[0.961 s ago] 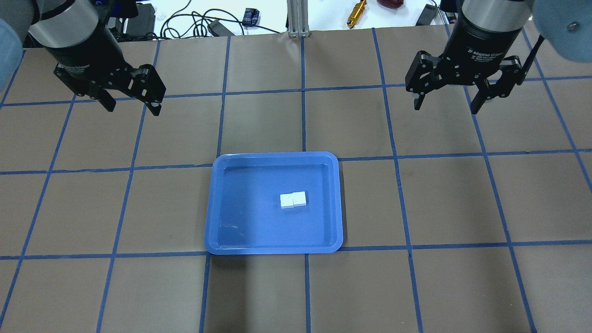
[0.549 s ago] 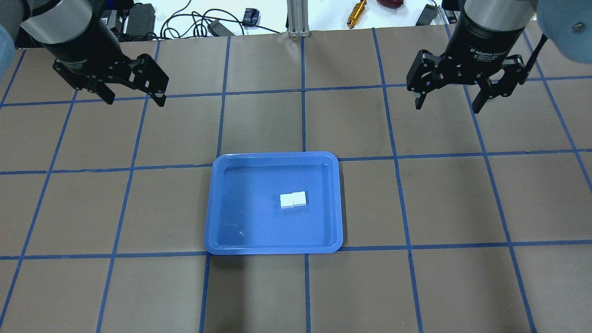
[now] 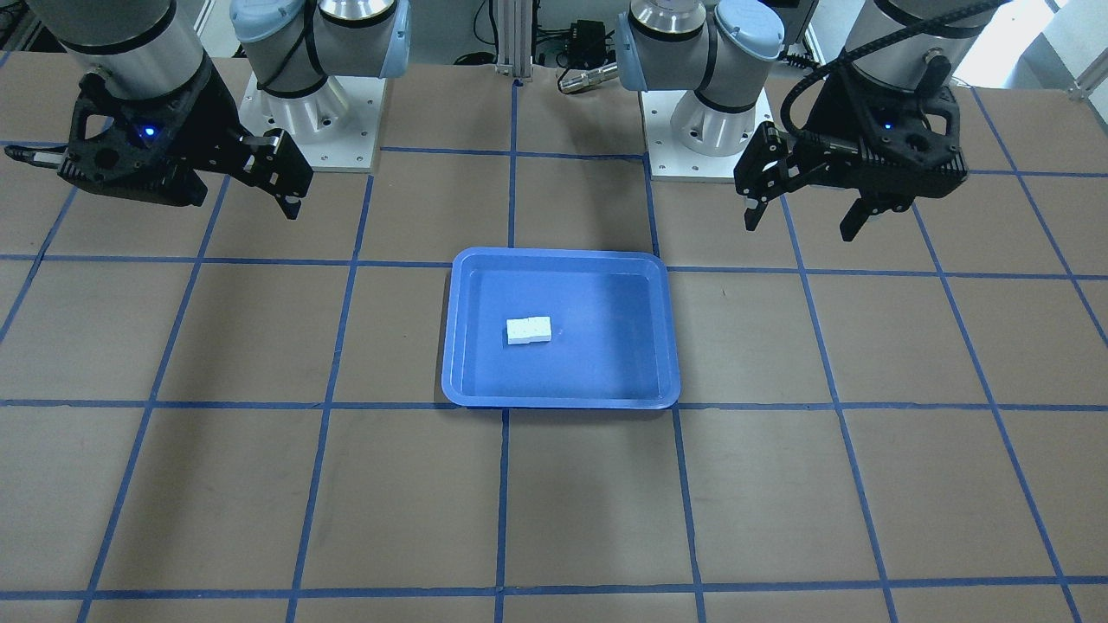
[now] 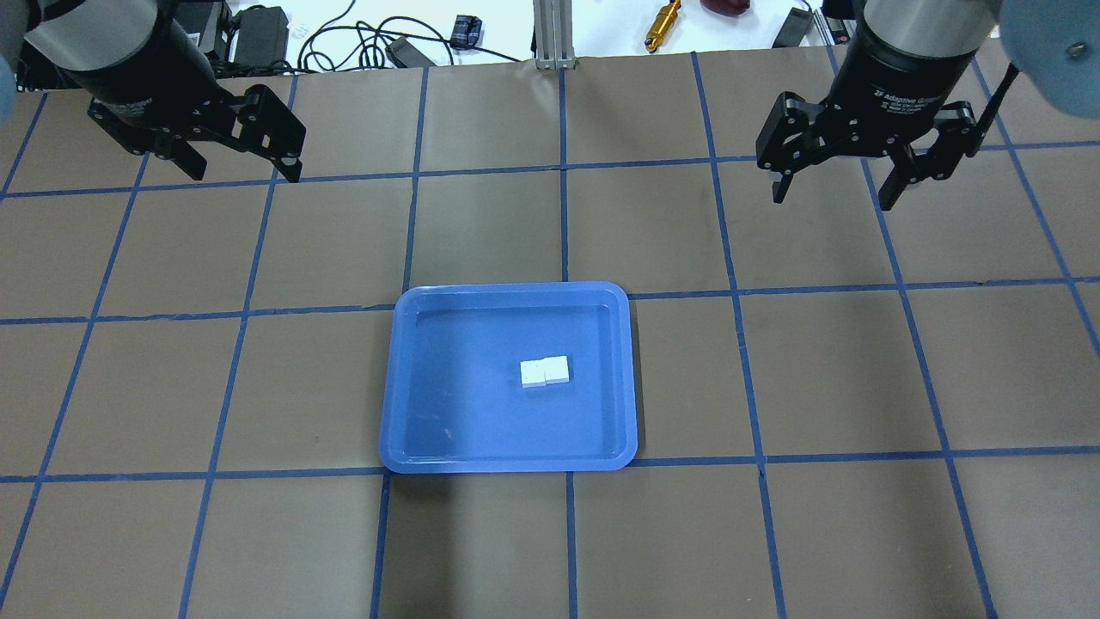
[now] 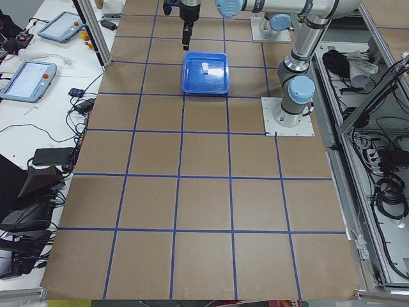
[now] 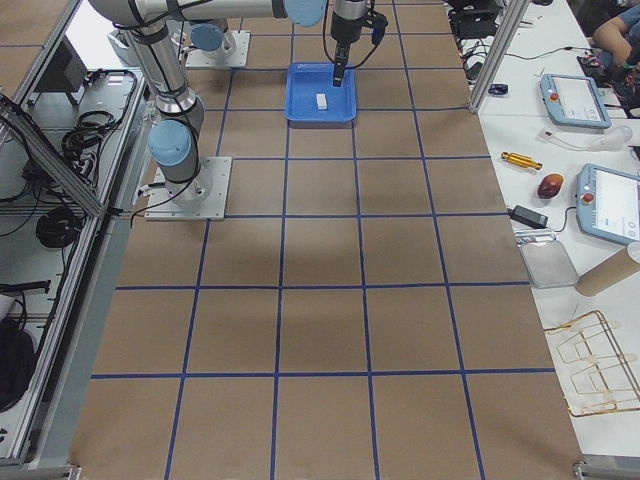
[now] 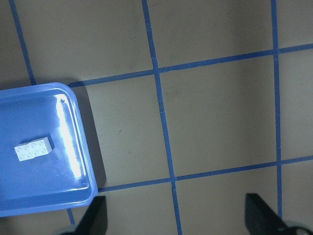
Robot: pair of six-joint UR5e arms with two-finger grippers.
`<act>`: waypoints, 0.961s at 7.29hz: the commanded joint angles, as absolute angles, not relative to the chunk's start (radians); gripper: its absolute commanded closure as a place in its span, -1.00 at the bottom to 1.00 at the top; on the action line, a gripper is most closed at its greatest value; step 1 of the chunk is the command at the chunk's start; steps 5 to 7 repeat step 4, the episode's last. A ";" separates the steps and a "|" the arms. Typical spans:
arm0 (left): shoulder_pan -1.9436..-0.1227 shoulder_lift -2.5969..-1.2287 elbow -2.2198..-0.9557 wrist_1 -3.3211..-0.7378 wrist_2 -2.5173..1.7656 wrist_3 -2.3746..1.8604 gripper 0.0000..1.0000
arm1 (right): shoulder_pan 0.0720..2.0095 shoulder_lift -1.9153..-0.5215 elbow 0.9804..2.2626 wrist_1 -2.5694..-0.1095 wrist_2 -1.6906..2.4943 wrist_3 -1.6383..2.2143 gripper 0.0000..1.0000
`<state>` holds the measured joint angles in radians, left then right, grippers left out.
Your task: Assemble white blocks and place on blue tray
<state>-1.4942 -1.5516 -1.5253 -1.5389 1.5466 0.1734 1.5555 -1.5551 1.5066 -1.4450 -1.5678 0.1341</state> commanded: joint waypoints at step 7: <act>-1.499 -1.549 -1.529 -1.540 1.552 0.173 -1.00 | 1.555 -1.555 1.506 -1.489 -1.571 0.133 -1.00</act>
